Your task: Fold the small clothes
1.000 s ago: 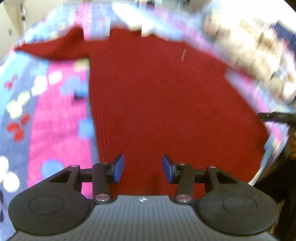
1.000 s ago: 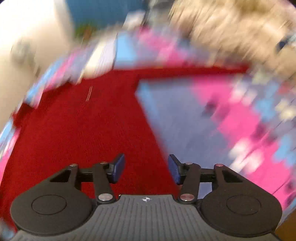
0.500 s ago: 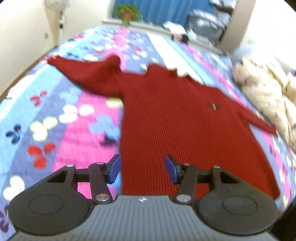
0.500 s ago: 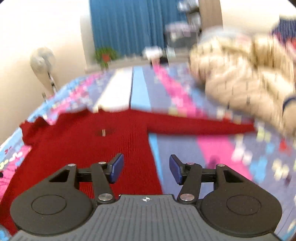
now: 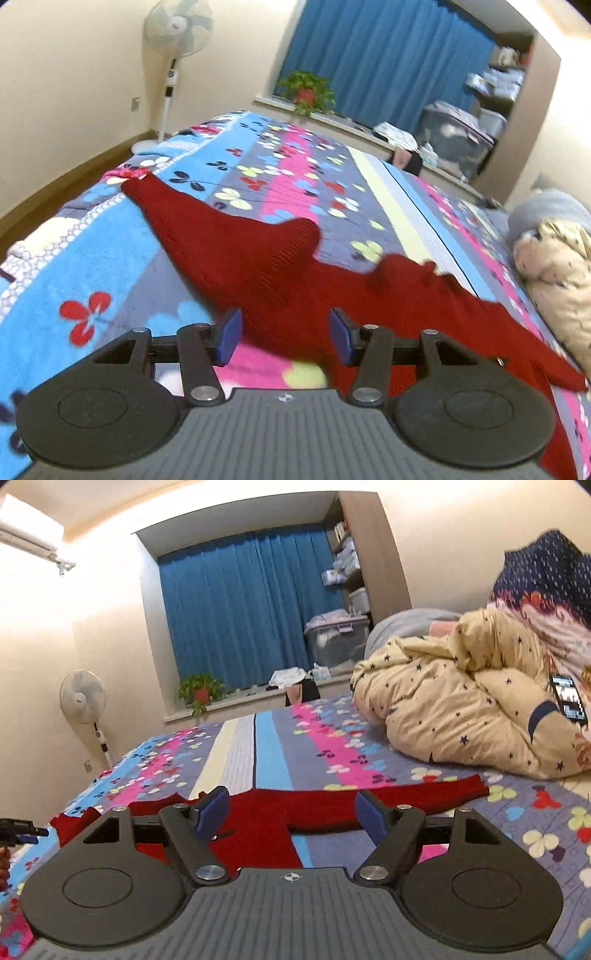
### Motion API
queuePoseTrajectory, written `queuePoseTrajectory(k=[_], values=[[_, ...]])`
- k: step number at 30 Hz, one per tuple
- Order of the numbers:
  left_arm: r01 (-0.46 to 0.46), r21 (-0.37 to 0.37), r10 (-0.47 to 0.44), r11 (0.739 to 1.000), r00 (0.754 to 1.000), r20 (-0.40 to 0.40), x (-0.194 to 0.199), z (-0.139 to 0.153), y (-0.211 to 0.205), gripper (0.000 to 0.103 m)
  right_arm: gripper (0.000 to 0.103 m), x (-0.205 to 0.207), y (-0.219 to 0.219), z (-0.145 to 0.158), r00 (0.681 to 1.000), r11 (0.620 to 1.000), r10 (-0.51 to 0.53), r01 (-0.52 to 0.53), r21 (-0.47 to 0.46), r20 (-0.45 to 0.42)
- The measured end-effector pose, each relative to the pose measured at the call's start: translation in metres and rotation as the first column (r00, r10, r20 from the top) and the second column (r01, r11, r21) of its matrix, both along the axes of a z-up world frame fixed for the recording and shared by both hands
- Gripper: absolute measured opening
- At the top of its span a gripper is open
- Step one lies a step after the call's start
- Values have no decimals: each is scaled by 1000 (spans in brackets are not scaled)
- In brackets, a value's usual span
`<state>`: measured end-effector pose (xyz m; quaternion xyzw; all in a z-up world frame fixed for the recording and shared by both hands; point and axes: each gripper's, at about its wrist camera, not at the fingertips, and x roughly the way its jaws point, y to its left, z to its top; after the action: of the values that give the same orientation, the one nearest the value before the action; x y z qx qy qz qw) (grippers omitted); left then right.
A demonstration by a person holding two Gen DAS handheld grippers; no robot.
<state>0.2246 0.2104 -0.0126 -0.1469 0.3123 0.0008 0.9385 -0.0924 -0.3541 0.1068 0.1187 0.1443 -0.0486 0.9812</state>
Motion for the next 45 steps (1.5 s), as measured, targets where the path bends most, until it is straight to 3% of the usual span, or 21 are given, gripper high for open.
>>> queuePoseTrajectory(k=[4, 8, 15, 20, 26, 28, 29, 33, 37, 39, 43, 45], values=[[-53, -57, 55, 997, 998, 29, 36, -18, 28, 56, 77, 0, 5, -2, 1000, 1000, 14, -14, -16, 14], [-142, -125, 143, 982, 990, 1, 65, -45, 64, 56, 76, 12, 3, -6, 1000, 1000, -1, 1, 6, -7], [-257, -256, 250, 932, 966, -60, 110, -82, 121, 56, 76, 34, 15, -13, 998, 1000, 2, -4, -31, -64], [-259, -298, 269, 919, 963, -7, 127, -99, 141, 56, 76, 47, 19, -18, 994, 998, -6, -1, -64, -110], [-268, -307, 275, 913, 961, -20, 150, -98, 150, 56, 76, 52, 19, -22, 990, 998, -33, 26, -48, -136], [-284, -314, 287, 906, 957, -38, 154, -98, 151, 33, 76, 52, 19, -21, 990, 998, -28, 20, -56, -138], [-285, -320, 280, 904, 958, -63, 155, -99, 152, 16, 76, 53, 20, -21, 990, 998, -27, 18, -62, -141], [-288, -360, 287, 887, 956, -58, 148, -91, 163, 14, 76, 57, 19, -23, 988, 998, -24, 15, -59, -151], [-319, -345, 343, 883, 939, 12, 120, -57, 171, 14, 76, 58, 19, -23, 990, 999, -14, 7, -54, -142], [-375, -352, 402, 858, 915, 7, 96, -43, 173, 14, 76, 57, 20, -23, 991, 999, -6, 0, -50, -132], [-485, -369, 489, 793, 868, -89, 49, -26, 171, 14, 76, 52, 21, -21, 994, 999, 8, -12, -43, -107], [-542, -386, 529, 746, 835, -151, 27, -21, 171, 15, 76, 49, 19, -20, 995, 999, 18, -21, -32, -94]])
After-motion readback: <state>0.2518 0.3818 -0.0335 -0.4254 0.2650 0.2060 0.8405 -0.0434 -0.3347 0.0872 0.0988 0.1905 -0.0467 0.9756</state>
